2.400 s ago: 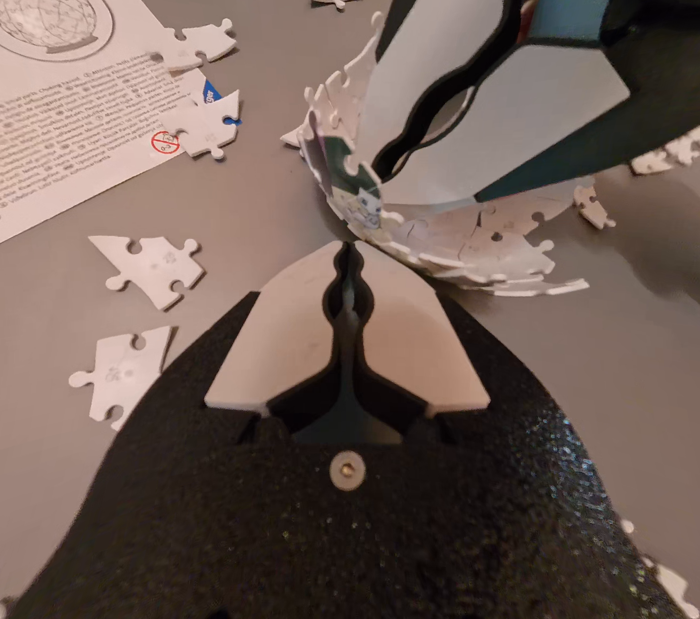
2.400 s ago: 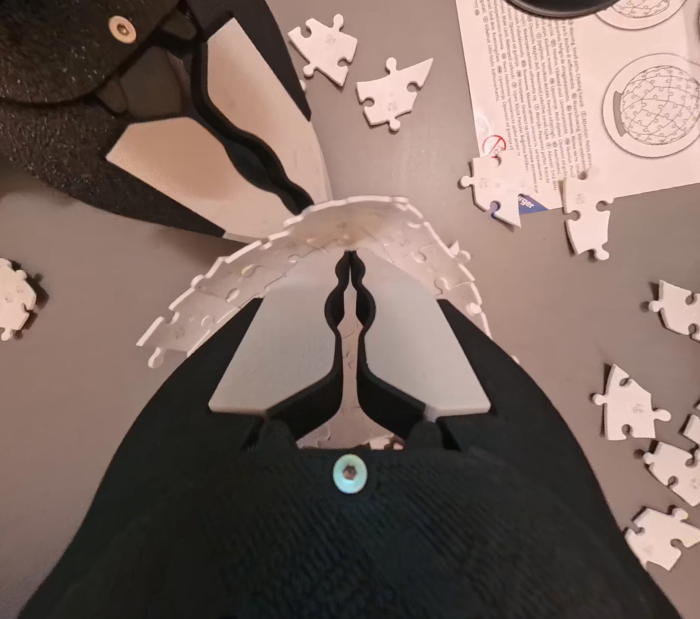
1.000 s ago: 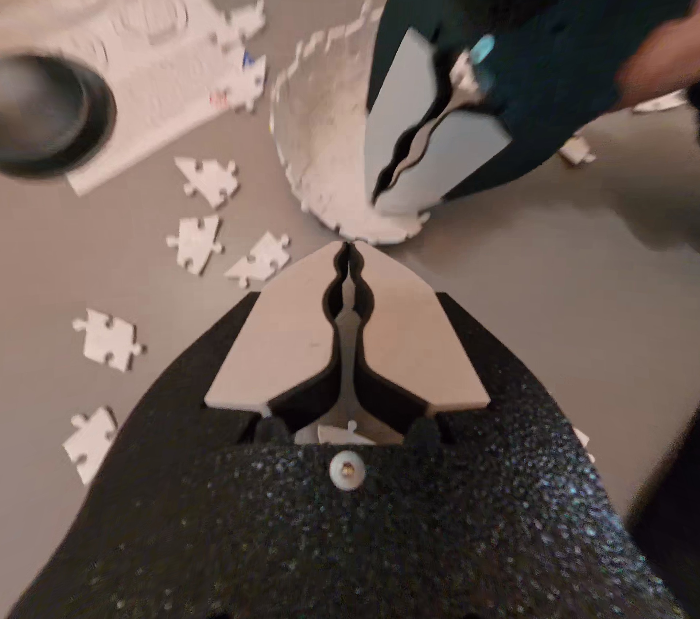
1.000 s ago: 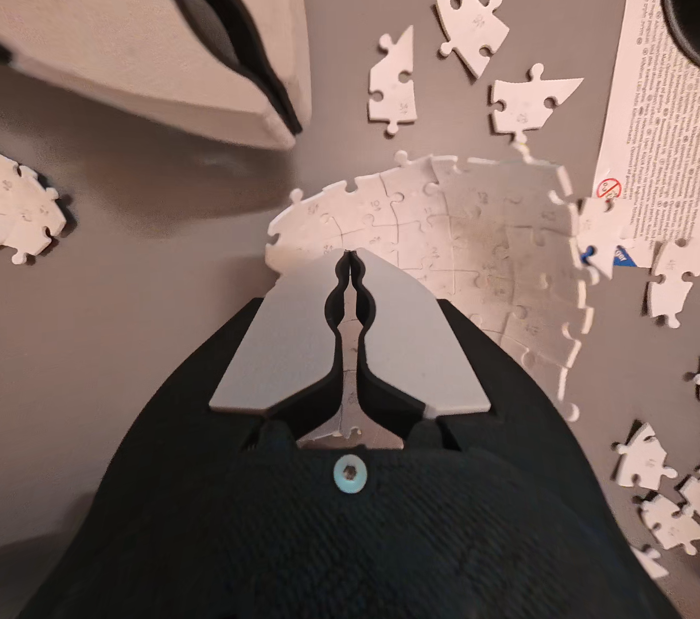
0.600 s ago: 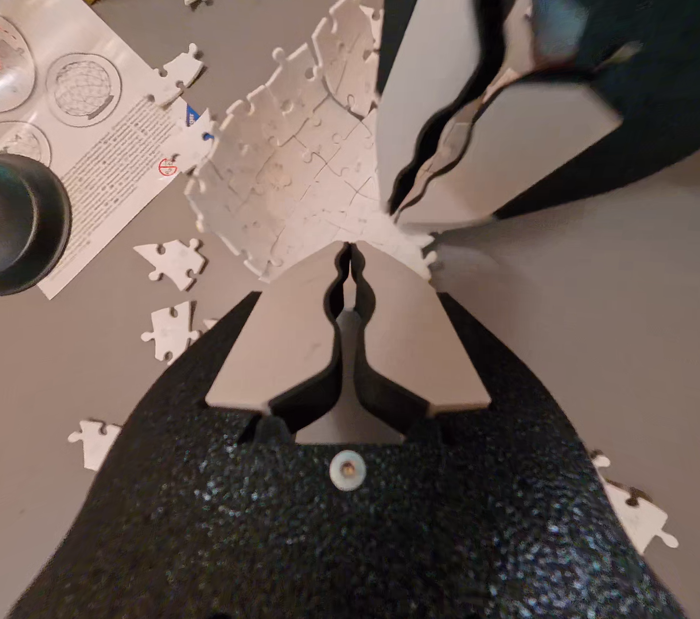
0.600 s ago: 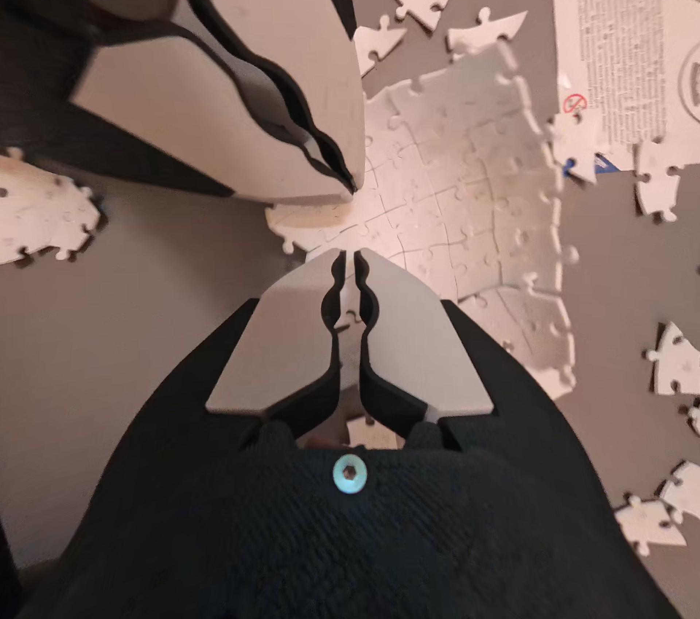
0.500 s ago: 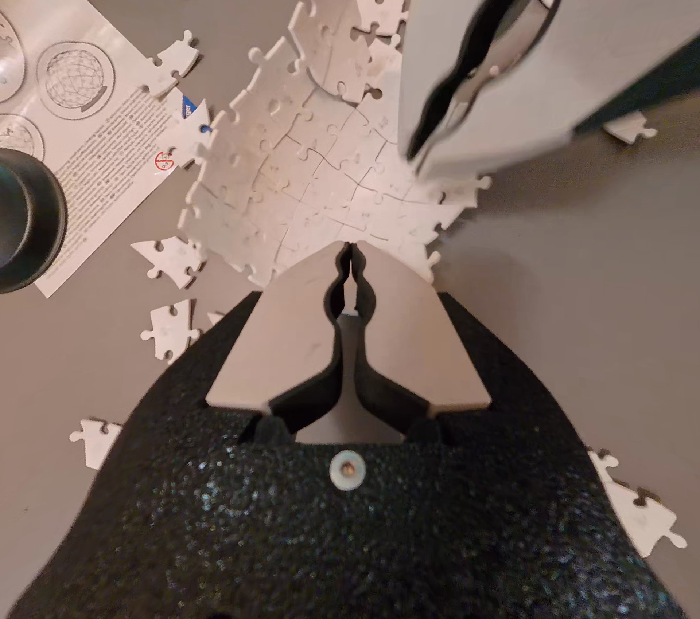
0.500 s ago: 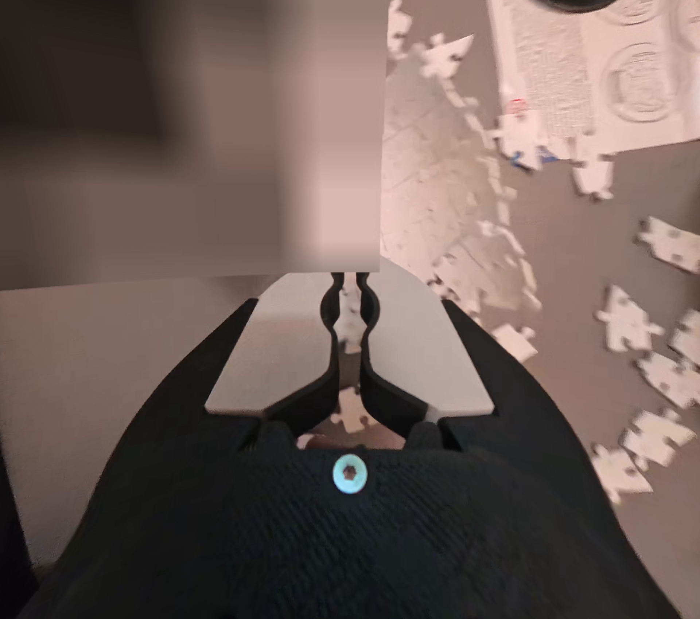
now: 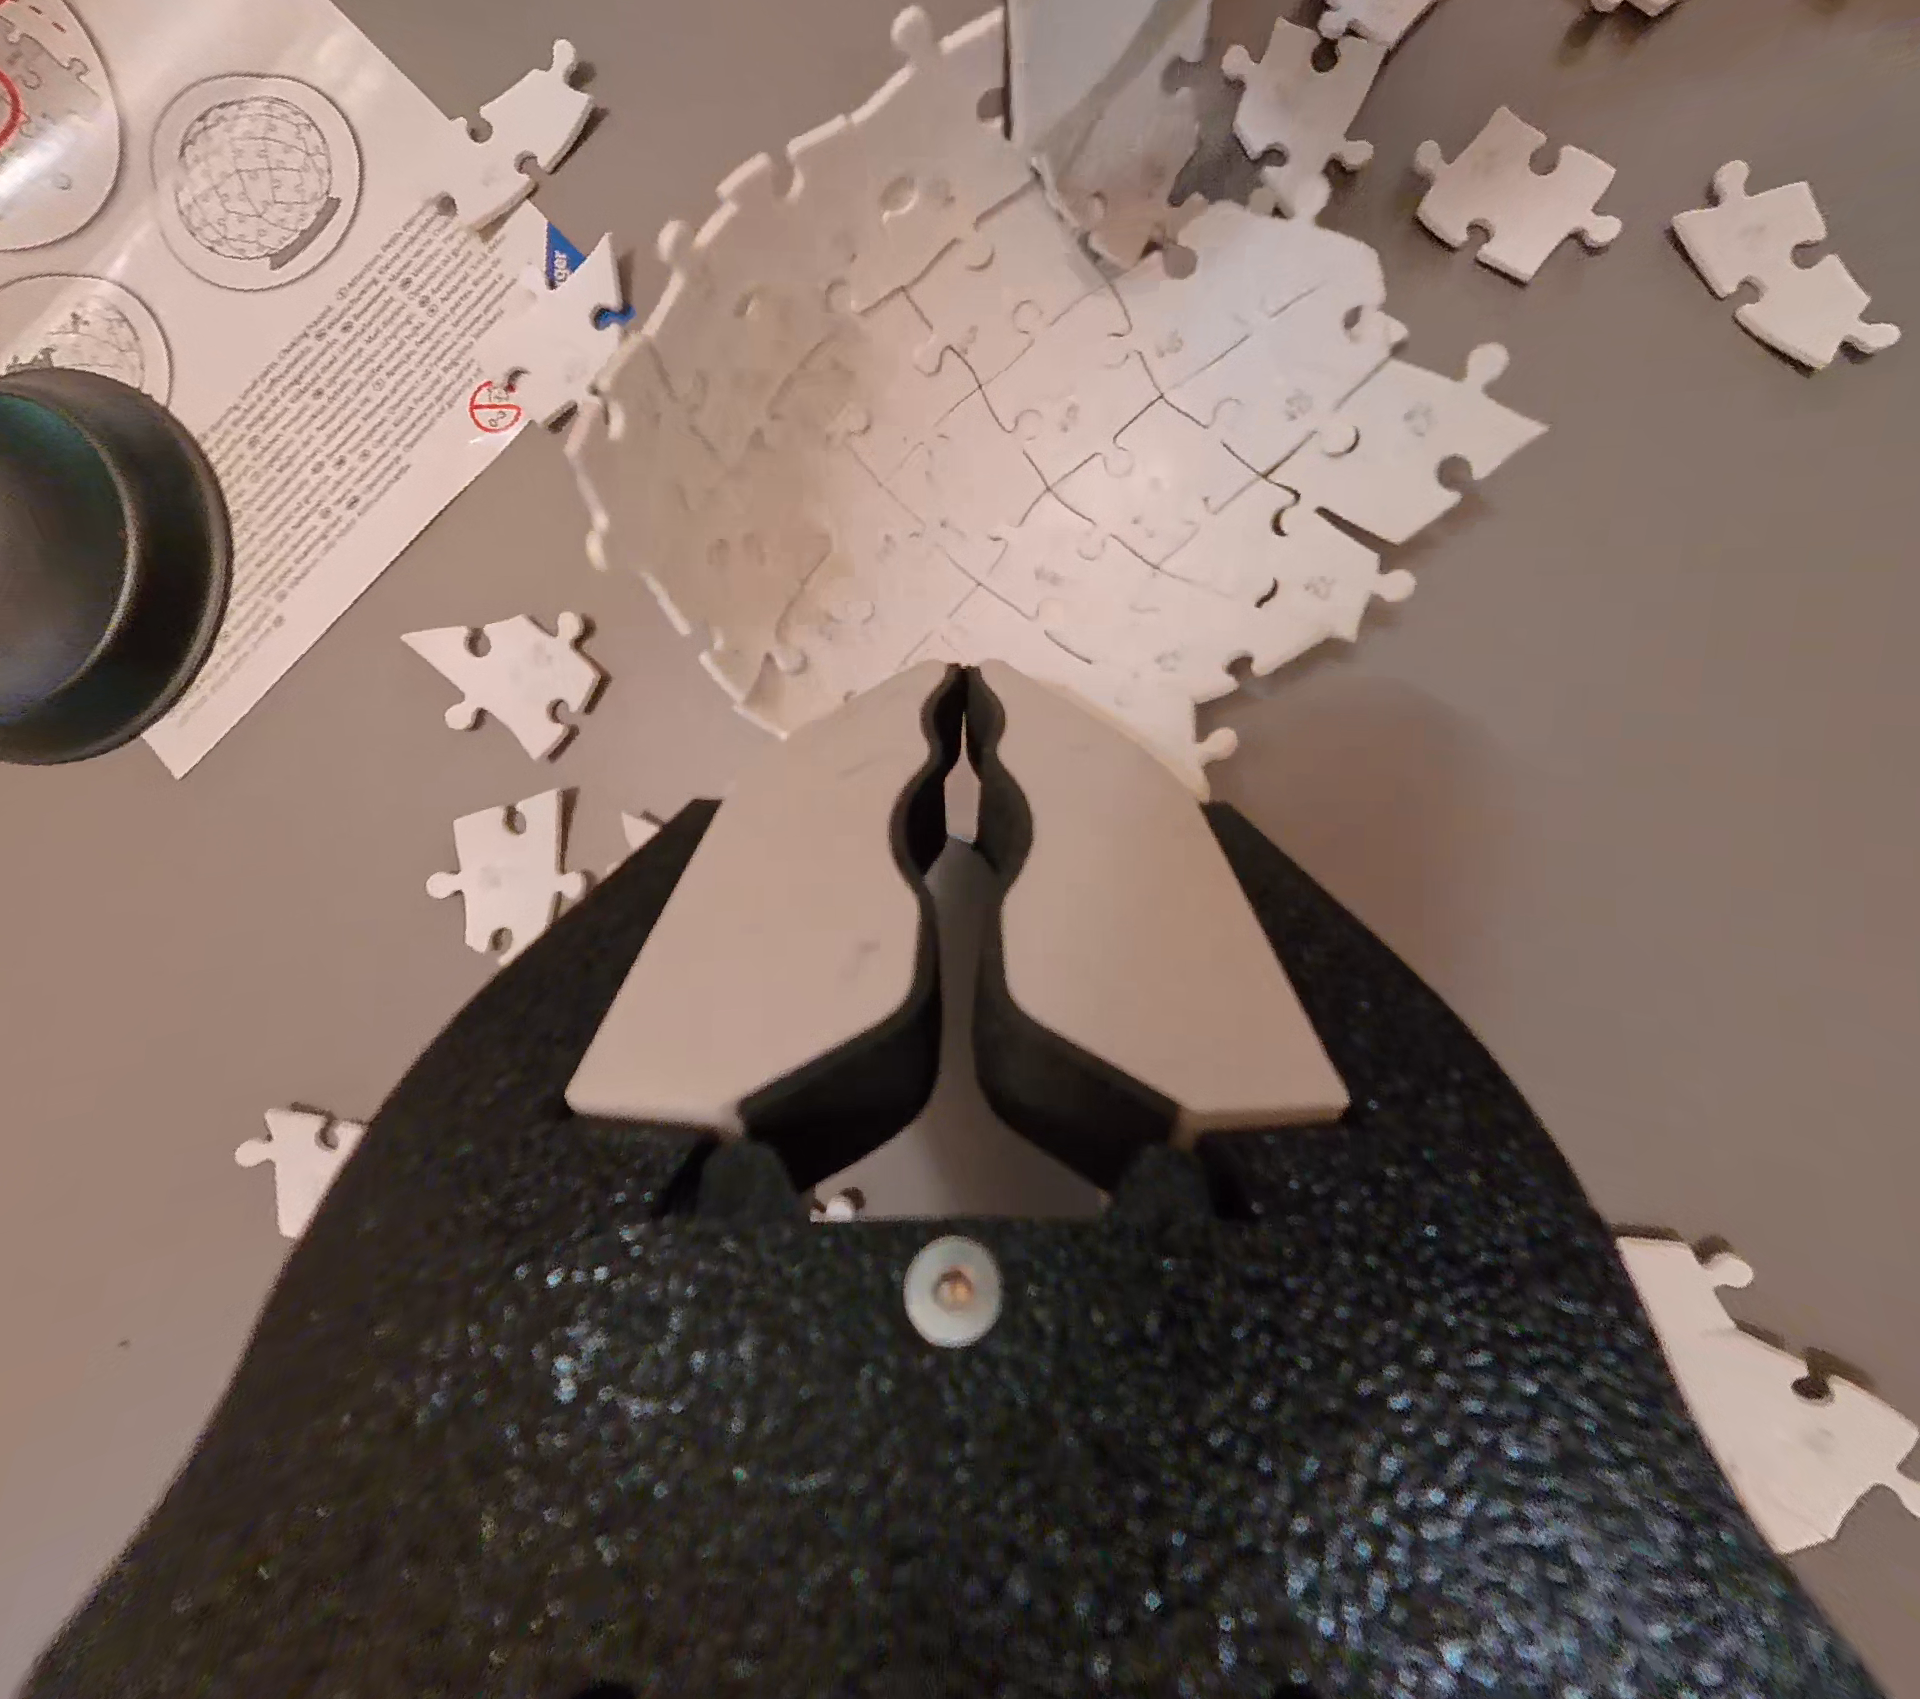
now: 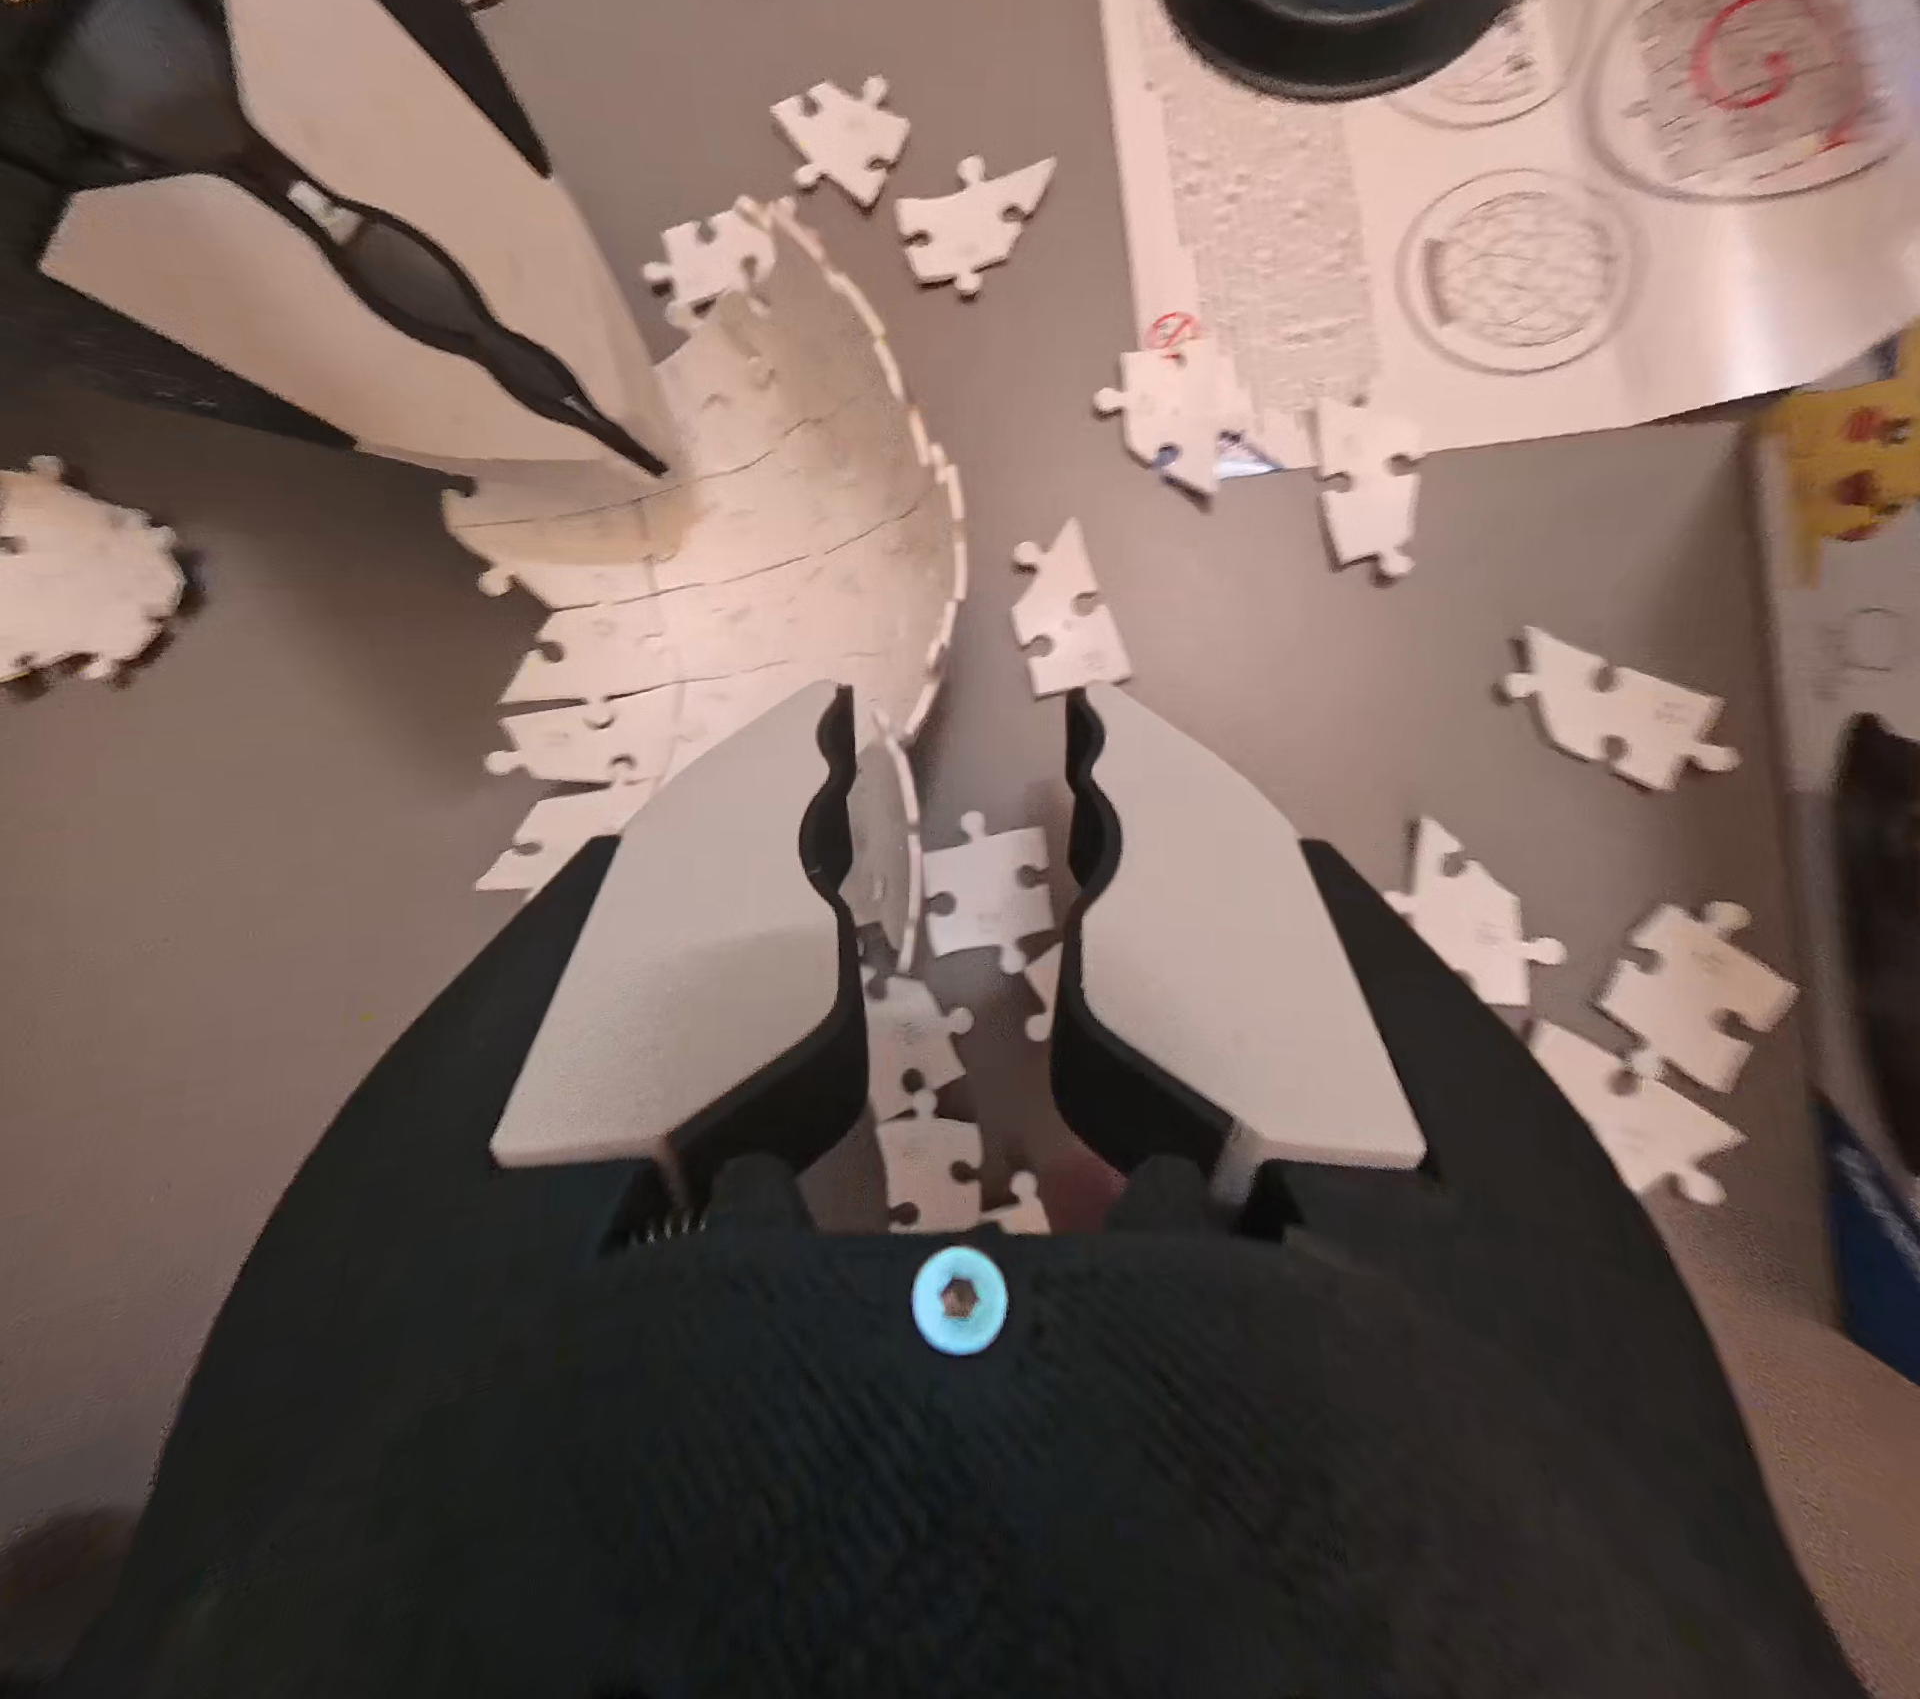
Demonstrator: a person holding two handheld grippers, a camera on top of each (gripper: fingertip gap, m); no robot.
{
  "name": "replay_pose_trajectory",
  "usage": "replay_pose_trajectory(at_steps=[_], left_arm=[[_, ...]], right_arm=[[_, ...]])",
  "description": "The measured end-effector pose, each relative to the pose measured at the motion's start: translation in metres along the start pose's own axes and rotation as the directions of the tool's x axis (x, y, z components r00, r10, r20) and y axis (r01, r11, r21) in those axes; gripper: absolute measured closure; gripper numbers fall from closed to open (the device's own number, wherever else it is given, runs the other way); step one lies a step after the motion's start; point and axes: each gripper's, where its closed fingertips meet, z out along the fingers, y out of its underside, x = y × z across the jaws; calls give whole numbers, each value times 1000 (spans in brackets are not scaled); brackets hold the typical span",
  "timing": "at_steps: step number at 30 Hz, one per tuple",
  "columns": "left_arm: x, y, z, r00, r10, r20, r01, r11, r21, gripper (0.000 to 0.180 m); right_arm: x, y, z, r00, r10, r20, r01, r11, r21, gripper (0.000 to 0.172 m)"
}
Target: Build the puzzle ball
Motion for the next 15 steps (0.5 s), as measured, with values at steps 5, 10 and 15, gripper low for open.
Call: replay_pose_trajectory(at_steps=[5,10,15], left_arm=[[2,0,0,1000,-5,-6,5,1000,-3,180],[2,2,1,1000,-3,-7,3,1000,-12,180],[3,2,2,1000,-10,-9,10,1000,-9,180]], right_arm=[[-11,25,-4,995,81,61,-76,994,-81,136],[-10,21,-3,990,111,82,-112,994,9,150],[-12,9,0,987,112,114,-121,990,72,150]])
